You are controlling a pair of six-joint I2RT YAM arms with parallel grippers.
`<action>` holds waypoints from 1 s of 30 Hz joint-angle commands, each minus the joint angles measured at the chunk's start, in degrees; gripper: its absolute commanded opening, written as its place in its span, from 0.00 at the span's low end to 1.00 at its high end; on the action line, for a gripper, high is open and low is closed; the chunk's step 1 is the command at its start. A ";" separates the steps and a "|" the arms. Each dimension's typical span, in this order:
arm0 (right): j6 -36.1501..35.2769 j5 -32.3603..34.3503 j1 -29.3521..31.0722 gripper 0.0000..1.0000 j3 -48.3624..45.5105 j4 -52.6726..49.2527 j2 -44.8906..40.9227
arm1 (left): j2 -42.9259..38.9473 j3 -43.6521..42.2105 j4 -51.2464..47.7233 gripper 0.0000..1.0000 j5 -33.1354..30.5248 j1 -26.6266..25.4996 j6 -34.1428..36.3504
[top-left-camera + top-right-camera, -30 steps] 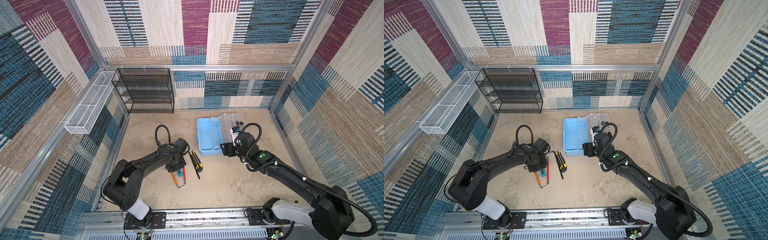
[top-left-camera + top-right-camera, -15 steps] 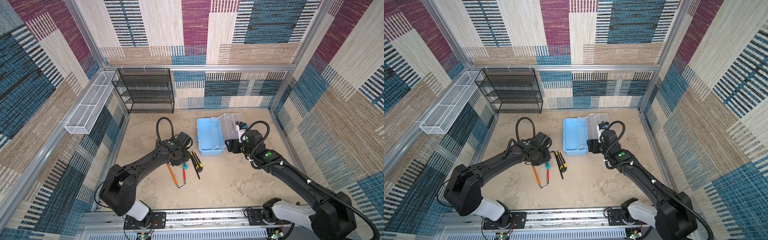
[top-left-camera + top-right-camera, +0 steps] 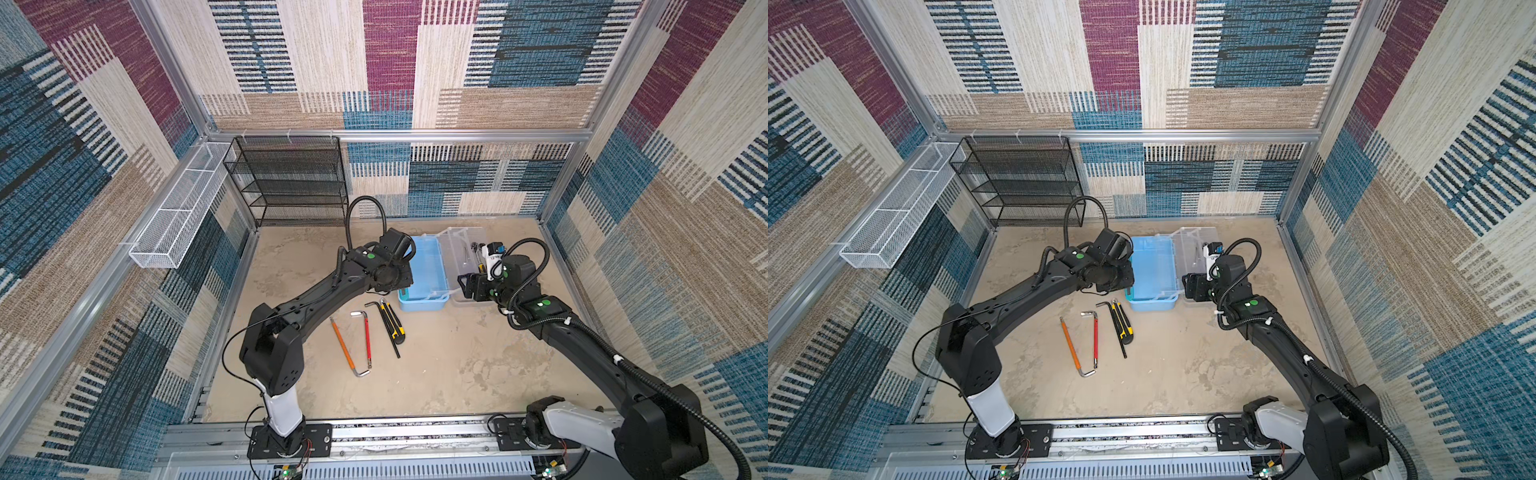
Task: Pack the tool kit
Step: 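Lift the teal utility knife and carry it over the lid tray, then lower the teal knife into the lid tray, open the left gripper, withdraw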
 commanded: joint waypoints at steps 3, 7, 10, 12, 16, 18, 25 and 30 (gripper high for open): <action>-0.27 -1.15 -1.39 0.83 -0.61 1.88 -0.74 | 7.65 10.71 2.05 0.00 6.09 -1.51 7.23; 0.26 -1.55 -1.92 0.83 -1.52 1.64 -1.50 | 13.55 17.00 2.32 0.00 9.12 -2.11 7.60; 0.54 -1.53 -2.16 0.83 -2.20 1.45 -2.28 | 16.49 19.30 2.52 0.00 10.70 -2.24 6.63; 0.52 -1.64 -2.32 0.83 -2.37 1.36 -2.67 | 17.94 20.04 3.14 0.00 11.63 -2.29 6.05; 0.46 -1.74 -2.51 0.83 -2.39 1.06 -3.12 | 20.90 21.74 4.47 0.00 13.15 -2.25 4.58; 0.52 -1.79 -2.60 0.83 -2.31 0.83 -3.33 | 22.48 23.01 5.05 0.00 13.73 -2.27 4.04; 0.75 -1.59 -2.78 0.83 -2.79 -0.03 -4.66 | 28.01 28.87 5.31 0.01 15.85 -2.02 1.77; 0.85 -1.47 -2.87 0.83 -2.83 -0.53 -5.17 | 33.35 34.94 1.70 0.03 19.16 -1.59 -1.89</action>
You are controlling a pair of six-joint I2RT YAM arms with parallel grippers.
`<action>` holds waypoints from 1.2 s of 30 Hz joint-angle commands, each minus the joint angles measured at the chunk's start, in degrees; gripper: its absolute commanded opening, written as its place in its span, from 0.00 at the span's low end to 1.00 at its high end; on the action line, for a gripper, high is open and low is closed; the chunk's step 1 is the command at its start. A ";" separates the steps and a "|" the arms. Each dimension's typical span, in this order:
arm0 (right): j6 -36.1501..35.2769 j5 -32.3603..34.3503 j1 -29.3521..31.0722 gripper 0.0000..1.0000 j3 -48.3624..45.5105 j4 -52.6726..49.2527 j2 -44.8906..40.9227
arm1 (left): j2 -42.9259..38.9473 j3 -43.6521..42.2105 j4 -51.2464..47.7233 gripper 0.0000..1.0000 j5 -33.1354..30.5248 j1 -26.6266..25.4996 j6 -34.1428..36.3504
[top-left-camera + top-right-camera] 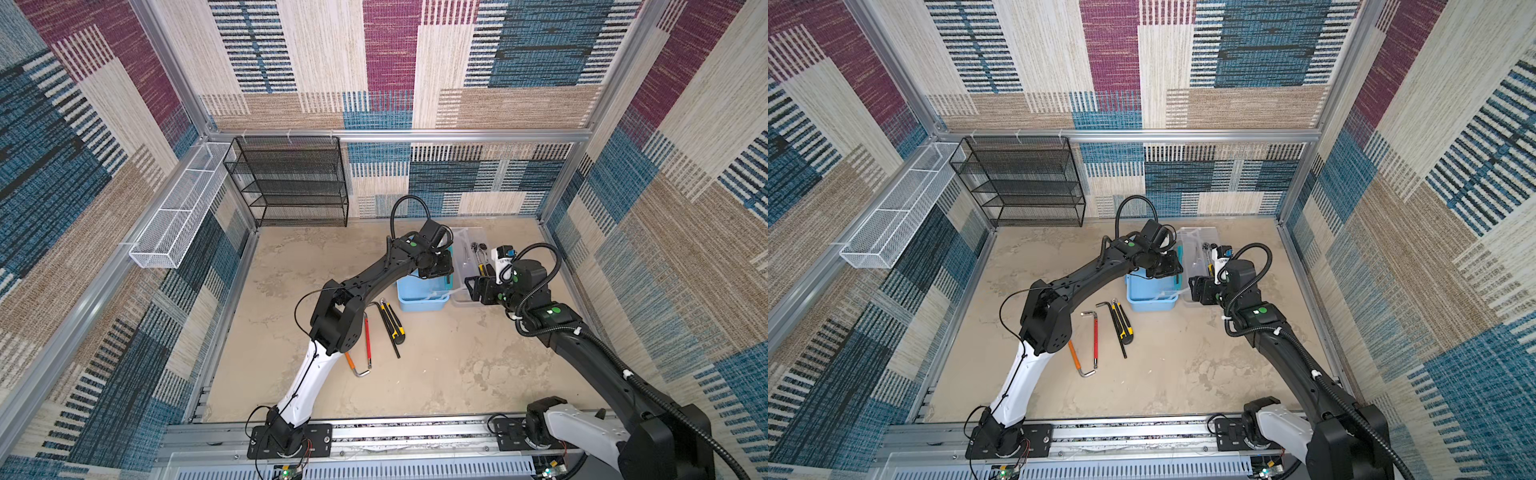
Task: Pack the tool kit
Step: 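Lower the teal knife into the lid tray, open the left gripper, withdraw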
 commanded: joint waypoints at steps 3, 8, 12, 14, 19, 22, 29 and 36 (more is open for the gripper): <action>0.80 0.14 -0.09 0.83 0.20 -0.08 -0.49 | 2.27 2.53 -1.89 0.06 2.82 0.27 -5.00; 0.81 0.05 -0.12 0.83 0.43 -0.24 -0.37 | 1.56 1.50 -2.53 0.11 1.93 0.52 -7.33; 0.98 -0.19 -0.18 0.83 0.21 -0.09 -0.10 | 0.42 0.00 -2.51 0.18 1.13 0.64 -8.33; 0.98 -0.21 -0.21 0.83 0.17 -0.06 0.01 | 0.33 -0.01 -2.48 0.20 1.08 0.65 -8.42; 0.97 -0.21 -0.19 0.83 0.14 0.00 -0.06 | 0.33 1.38 -2.48 0.35 1.09 0.63 -7.94; 0.81 -0.11 -0.19 0.83 0.21 -0.06 0.01 | 0.24 1.75 -2.52 0.45 1.26 0.65 -7.85; 0.30 -0.30 -0.19 0.83 0.72 -0.36 -0.05 | -1.04 2.12 -2.44 0.58 2.11 0.67 -7.14; -0.42 -4.36 -0.05 0.83 0.47 1.09 -1.60 | -7.29 -2.77 -1.97 0.81 -3.11 0.52 -3.95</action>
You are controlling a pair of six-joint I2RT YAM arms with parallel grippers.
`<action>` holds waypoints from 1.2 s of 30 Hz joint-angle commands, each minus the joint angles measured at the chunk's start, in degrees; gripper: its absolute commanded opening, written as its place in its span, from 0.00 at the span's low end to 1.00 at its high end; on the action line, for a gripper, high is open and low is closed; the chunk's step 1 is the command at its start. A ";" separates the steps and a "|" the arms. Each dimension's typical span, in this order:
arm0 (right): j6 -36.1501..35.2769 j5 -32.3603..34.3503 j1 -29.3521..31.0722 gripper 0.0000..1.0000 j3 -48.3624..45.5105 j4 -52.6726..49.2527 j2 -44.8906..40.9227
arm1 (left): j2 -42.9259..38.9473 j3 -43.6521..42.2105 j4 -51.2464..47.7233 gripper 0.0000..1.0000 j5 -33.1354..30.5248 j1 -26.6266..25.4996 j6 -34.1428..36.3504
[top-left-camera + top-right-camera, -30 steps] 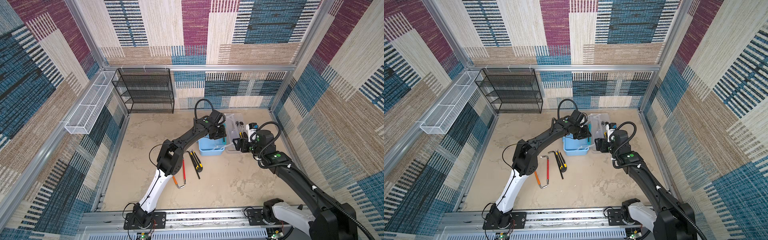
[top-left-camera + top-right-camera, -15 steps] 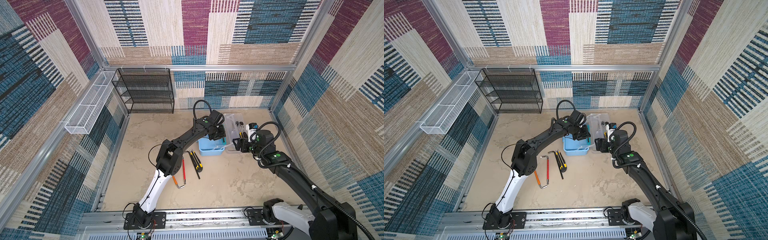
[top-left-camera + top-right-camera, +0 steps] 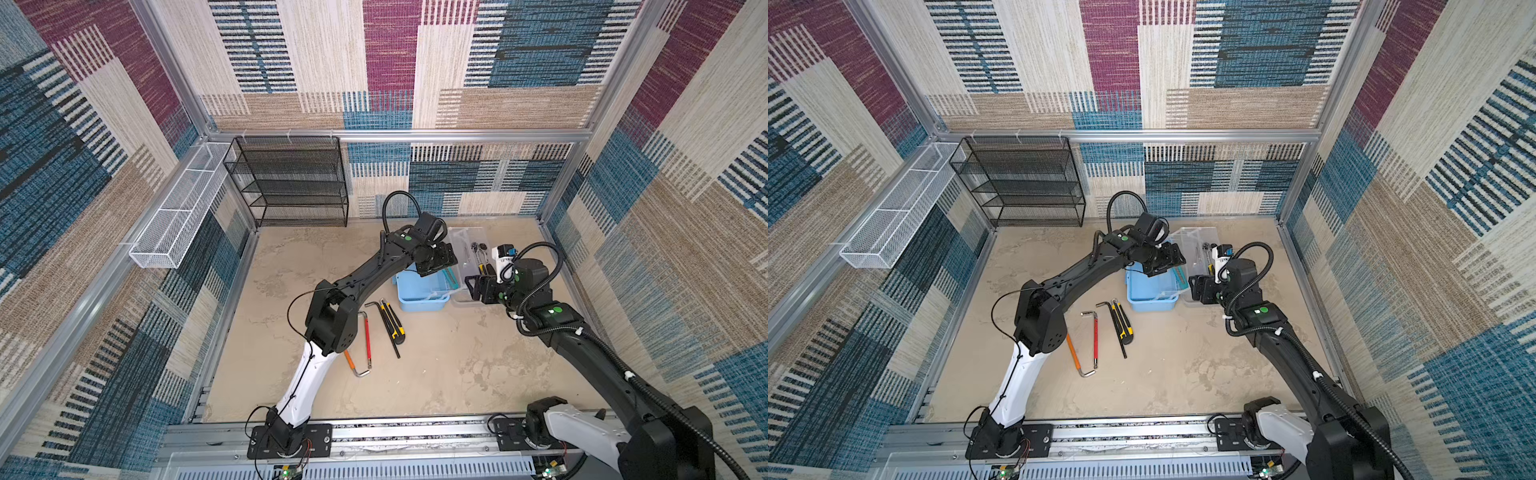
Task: Pack the tool kit
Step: 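Lower the teal knife into the lid tray, open the left gripper, withdraw, then lower the right gripper onto the yellow-black utility knife and close on it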
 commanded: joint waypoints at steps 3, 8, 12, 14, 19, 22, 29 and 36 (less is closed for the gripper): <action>0.39 -2.69 0.92 0.83 -0.46 1.78 -1.48 | -5.93 -5.36 0.82 0.86 -5.91 -0.03 4.44; 0.47 2.13 6.76 0.82 0.44 1.69 -0.71 | -12.19 -13.61 2.81 0.89 -9.09 -0.09 5.09; 2.55 3.89 10.78 0.81 0.43 3.04 0.09 | -18.69 -21.47 5.31 0.90 -12.05 -0.09 5.30; 3.67 3.72 12.12 0.79 0.08 3.88 0.39 | -22.16 -25.72 7.01 0.89 -13.65 -0.02 5.45; 4.20 5.15 16.85 0.78 0.15 4.40 2.34 | -30.14 -36.81 8.17 0.92 -18.83 0.56 4.61; 4.10 6.74 19.88 0.78 0.43 4.52 3.61 | -33.04 -42.59 7.55 0.92 -19.86 1.31 2.88; 3.77 10.25 27.39 0.77 1.21 4.16 7.82 | -39.83 -54.92 8.07 0.92 -22.41 2.16 -1.62; 3.85 11.57 32.75 0.76 1.47 4.85 13.86 | -45.43 -62.95 6.58 0.93 -26.37 2.76 -4.56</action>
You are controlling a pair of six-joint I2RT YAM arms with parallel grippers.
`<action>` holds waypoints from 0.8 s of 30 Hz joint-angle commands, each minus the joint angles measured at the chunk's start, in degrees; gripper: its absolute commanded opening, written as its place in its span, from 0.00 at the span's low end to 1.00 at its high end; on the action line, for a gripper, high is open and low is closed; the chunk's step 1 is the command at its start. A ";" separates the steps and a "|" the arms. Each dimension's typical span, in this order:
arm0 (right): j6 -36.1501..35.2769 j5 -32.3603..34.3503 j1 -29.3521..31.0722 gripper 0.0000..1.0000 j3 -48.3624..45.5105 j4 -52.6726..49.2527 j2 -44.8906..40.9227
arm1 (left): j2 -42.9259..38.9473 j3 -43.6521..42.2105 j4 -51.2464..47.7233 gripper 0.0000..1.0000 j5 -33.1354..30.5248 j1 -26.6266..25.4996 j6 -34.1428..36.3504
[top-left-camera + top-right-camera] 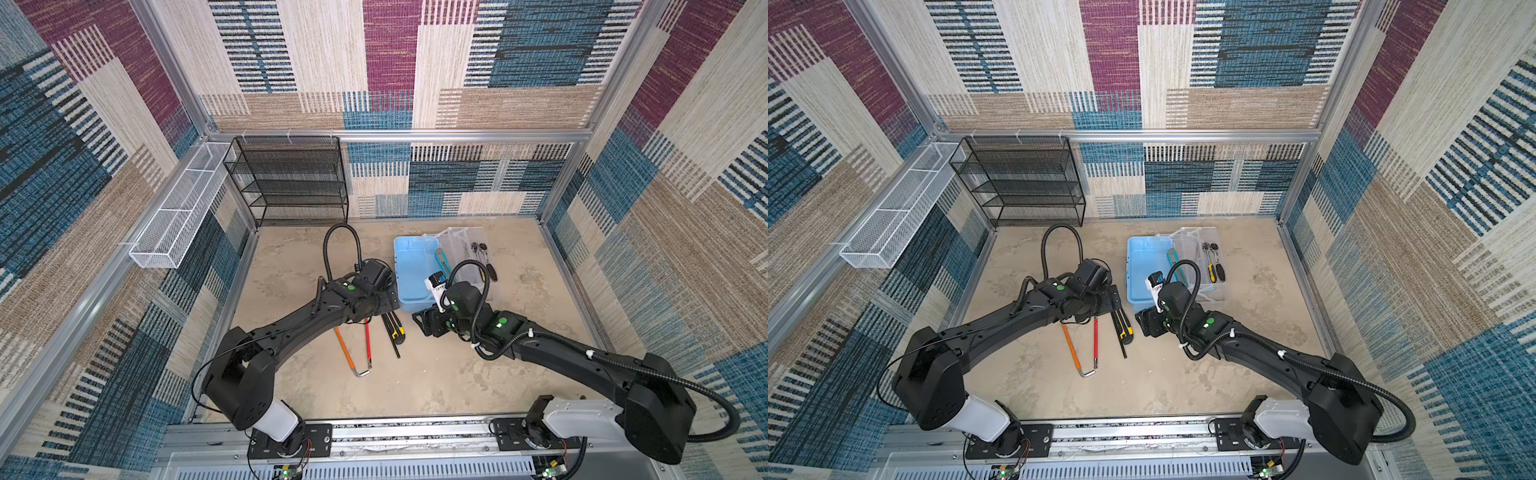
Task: Pack the tool kit
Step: 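Lower the right gripper onto the yellow-black utility knife and close on it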
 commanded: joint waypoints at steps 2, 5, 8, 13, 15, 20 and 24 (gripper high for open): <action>0.34 1.74 2.78 0.76 1.13 1.69 4.03 | -3.29 -4.46 -0.16 0.93 -3.83 0.62 -3.58; 0.76 2.53 4.21 0.75 1.99 1.79 6.93 | -6.03 -8.65 -0.16 0.93 -4.35 1.42 -5.00; 1.46 2.39 4.57 0.74 2.69 2.00 8.95 | -8.96 -12.65 0.08 0.93 -4.61 2.33 -6.37; 0.91 2.58 5.46 0.72 5.47 1.23 13.51 | -12.45 -17.27 0.69 0.93 -4.18 3.24 -7.44; 0.71 2.95 5.89 0.70 6.92 0.63 15.93 | -13.22 -17.86 -0.25 0.93 -4.56 3.33 -7.70; 0.72 3.98 6.43 0.68 10.61 -0.45 21.37 | -15.20 -18.61 -2.69 0.93 -5.61 3.48 -7.53; 0.69 3.85 6.43 0.66 13.24 -1.87 24.66 | -17.16 -20.11 -2.30 0.93 -5.57 3.57 -7.96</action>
